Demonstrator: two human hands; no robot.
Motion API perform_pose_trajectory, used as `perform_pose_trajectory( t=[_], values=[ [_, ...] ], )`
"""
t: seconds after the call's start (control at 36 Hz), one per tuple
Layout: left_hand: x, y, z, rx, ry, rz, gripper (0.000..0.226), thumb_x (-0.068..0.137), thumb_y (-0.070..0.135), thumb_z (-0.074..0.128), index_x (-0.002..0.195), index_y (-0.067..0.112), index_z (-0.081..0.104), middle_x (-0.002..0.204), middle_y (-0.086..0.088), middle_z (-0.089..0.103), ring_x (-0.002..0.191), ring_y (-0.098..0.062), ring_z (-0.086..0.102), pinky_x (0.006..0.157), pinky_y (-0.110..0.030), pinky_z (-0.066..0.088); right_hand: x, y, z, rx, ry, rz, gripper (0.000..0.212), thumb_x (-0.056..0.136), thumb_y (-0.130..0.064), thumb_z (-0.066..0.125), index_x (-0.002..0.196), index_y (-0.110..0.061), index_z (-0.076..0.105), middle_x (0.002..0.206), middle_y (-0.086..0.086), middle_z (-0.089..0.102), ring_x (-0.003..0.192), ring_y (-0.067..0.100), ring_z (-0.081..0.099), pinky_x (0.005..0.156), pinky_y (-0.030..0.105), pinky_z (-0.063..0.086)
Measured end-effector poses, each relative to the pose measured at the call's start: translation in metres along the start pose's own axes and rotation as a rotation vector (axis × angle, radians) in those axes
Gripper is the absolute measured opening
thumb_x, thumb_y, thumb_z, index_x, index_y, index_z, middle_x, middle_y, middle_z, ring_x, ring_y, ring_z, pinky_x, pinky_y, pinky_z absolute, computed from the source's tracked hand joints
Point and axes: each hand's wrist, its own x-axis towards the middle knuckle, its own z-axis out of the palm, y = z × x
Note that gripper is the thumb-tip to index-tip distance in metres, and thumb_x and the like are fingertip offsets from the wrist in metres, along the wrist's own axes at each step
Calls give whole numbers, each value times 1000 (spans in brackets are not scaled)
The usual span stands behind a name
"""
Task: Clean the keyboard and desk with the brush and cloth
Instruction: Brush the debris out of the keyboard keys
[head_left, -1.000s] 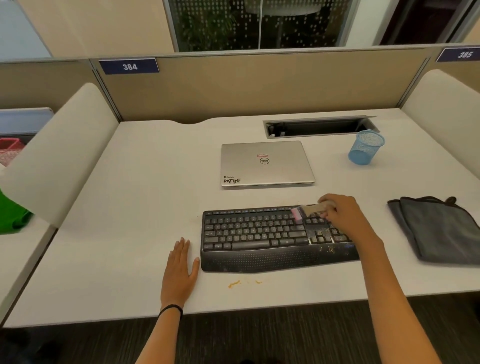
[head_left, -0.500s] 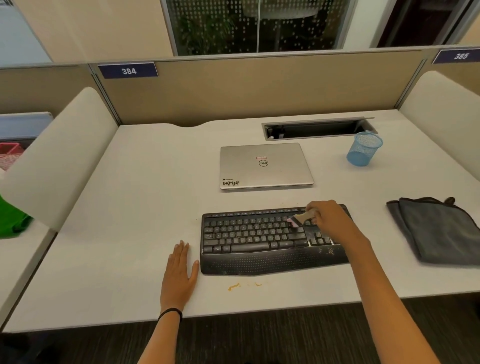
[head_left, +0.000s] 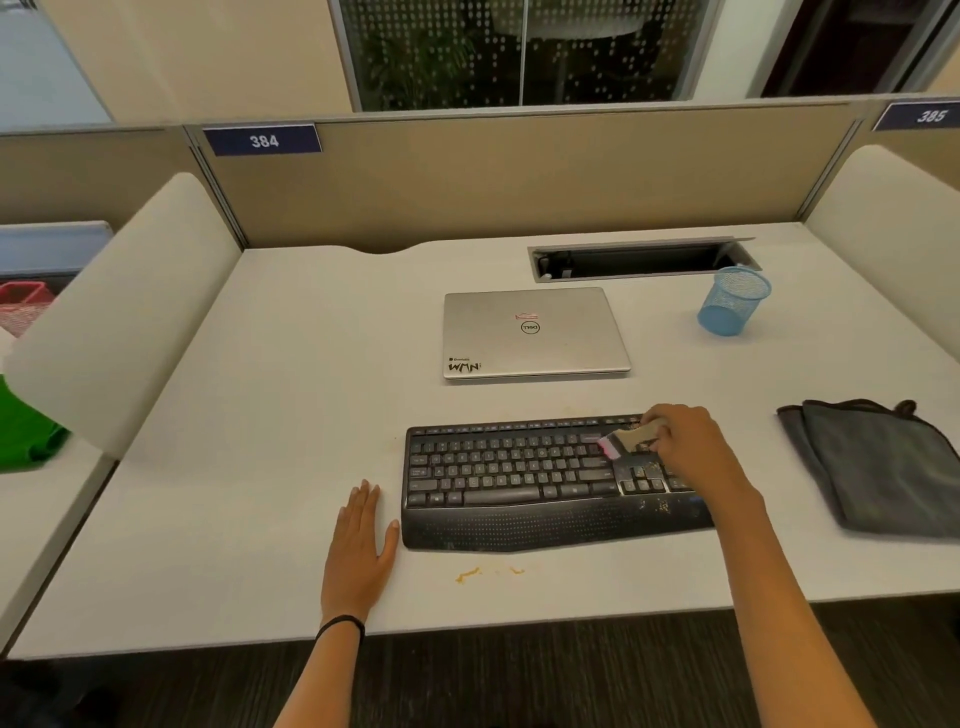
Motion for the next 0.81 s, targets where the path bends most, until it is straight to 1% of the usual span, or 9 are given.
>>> perform_pose_trajectory(
  t=[0.11,0.22,0.28,0.39,0.44,0.58,0.67,0.75,0.81],
  values=[
    [-1,1,0,-1,9,11,79,85,61,17,149,15,13,154,8,5,142,-4,2,116,-26,1,3,-5,1,1,99,-5,25,93,0,43,109,-2,61,97,19,66,77,25,58,65,29,47],
    [-1,1,0,0,12,5,73,89,53,25,150,14,14,155,6,7,142,-5,2,117,-27,2,7,-6,7,-63,-71,-29,30,93,3,40,114,-4,61,102,19,65,80,23,57,68,27,44],
    [-1,1,0,1,11,5,72,89,53,25,150,15,13,155,7,6,142,-4,2,116,-26,1,6,-4,6,-107,-171,-30,33,91,6,43,115,-6,61,103,18,65,80,20,54,68,24,40],
    [0,1,1,6,8,5,70,90,49,29,150,15,14,155,6,6,142,-5,2,116,-25,0,2,-1,-2,-171,-275,-29,30,88,3,52,113,-9,63,107,13,65,87,22,60,67,21,43],
    [0,0,1,7,11,4,70,91,48,29,150,15,13,155,6,6,142,-5,2,117,-26,1,1,-1,-8,-192,-291,-27,30,87,2,54,113,-10,63,106,11,65,89,22,61,70,21,43],
    [0,-2,3,3,17,10,71,90,50,28,150,15,14,155,6,6,142,-5,2,117,-28,2,-2,3,-13,-173,-141,-44,28,90,4,47,109,-9,63,97,13,66,80,22,58,64,25,38],
    [0,-1,3,-5,20,2,70,90,48,30,150,15,15,156,5,8,141,-4,3,117,-27,2,-6,4,-8,-221,-203,-26,31,88,4,48,112,-9,62,102,14,65,82,22,57,58,23,36],
    [0,-1,3,0,19,0,70,90,48,30,150,15,15,156,5,8,141,-4,2,116,-26,1,-9,3,-7,-246,-289,3,32,87,3,52,115,-9,62,107,14,65,81,21,58,61,21,39],
    [0,-1,2,2,20,-1,70,90,48,29,150,14,16,156,4,9,141,-5,3,116,-27,1,-12,1,-10,-214,-300,11,33,87,4,53,116,-9,62,105,13,65,75,17,55,56,15,37]
  ],
)
